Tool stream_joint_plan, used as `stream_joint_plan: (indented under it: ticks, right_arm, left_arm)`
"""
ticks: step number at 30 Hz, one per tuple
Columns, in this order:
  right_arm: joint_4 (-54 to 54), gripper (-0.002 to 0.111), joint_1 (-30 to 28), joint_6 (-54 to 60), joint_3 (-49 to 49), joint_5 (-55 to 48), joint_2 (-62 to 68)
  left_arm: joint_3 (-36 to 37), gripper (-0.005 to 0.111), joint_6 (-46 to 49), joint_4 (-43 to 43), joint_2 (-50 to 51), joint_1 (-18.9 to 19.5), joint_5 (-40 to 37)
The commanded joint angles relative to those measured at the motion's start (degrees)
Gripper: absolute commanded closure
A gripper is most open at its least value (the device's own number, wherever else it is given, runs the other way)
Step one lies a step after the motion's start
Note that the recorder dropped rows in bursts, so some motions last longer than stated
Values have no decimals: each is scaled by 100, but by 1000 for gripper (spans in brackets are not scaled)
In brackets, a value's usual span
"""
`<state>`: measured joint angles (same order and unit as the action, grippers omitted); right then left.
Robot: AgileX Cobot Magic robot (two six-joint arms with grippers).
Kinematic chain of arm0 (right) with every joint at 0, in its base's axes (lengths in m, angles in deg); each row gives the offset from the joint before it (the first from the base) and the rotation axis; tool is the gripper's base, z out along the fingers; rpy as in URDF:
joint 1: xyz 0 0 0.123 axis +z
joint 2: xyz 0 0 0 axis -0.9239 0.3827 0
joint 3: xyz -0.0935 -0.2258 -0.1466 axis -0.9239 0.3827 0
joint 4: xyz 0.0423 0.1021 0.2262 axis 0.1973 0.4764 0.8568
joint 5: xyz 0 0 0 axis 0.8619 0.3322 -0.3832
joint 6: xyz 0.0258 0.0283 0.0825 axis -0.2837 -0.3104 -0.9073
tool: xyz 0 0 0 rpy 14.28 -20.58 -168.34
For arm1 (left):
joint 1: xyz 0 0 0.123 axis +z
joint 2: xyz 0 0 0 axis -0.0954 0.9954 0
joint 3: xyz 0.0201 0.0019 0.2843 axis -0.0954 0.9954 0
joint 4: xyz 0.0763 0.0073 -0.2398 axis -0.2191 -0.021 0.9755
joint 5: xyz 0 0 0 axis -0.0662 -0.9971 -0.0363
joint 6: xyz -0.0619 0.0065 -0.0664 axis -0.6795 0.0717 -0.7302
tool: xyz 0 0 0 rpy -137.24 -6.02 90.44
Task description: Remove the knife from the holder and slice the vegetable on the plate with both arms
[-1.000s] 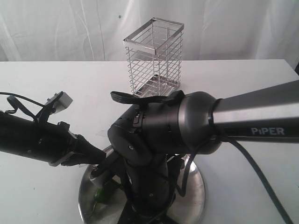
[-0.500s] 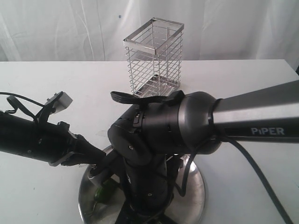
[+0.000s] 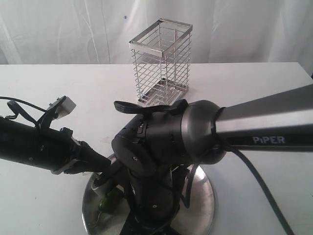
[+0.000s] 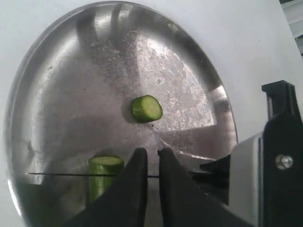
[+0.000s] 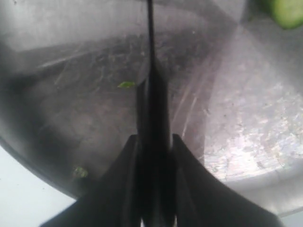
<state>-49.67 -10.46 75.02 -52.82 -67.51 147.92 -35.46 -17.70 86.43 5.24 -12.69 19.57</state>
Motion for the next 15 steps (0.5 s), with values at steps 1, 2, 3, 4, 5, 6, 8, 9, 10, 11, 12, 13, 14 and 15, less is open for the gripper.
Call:
stream_joint_plan:
  ticks: [1, 2, 3, 4, 5, 6, 8, 9, 10, 11, 12, 13, 14, 15]
  right_arm:
    - [-21, 108, 3, -16, 13, -29, 93]
    - [-21, 108, 3, -16, 13, -14, 93]
    - [-21, 108, 3, -16, 13, -14, 93]
    - [-21, 108, 3, -16, 13, -14, 93]
    - [-21, 108, 3, -16, 13, -30, 93]
    - [-21, 108, 3, -16, 13, -30, 93]
    - [-21, 108, 3, -16, 13, -30, 93]
    - [-21, 108, 3, -16, 13, -30, 93]
    - [-21, 108, 3, -16, 13, -30, 93]
    - [-21, 108, 3, -16, 13, -30, 93]
    - [-21, 108, 3, -16, 13, -30, 93]
    - [-21, 108, 3, -16, 13, -30, 93]
    - [-21, 108, 3, -16, 13, -30, 93]
    - [-21, 108, 3, -16, 13, -30, 93]
  left_arm:
    - [0, 91, 26, 96, -72, -18, -71]
    - [0, 91, 26, 96, -72, -18, -71]
    - [0, 91, 26, 96, -72, -18, -71]
    - [0, 91, 26, 96, -72, -18, -71]
    - [0, 91, 26, 96, -72, -18, -71]
    - [0, 91, 26, 96, -72, -18, -71]
    - [0, 91, 36, 96, -72, -18, -46]
    - [0, 91, 36, 83, -72, -18, -46]
    - [0, 91, 36, 32, -72, -18, -16]
    - [0, 91, 7, -36, -72, -18, 44]
    - [0, 91, -30, -94, -72, -18, 56]
    - [0, 91, -57, -149, -72, -18, 56]
    - [0, 91, -163, -304, -72, -18, 128]
    - [0, 91, -251, -385, -72, -18, 201]
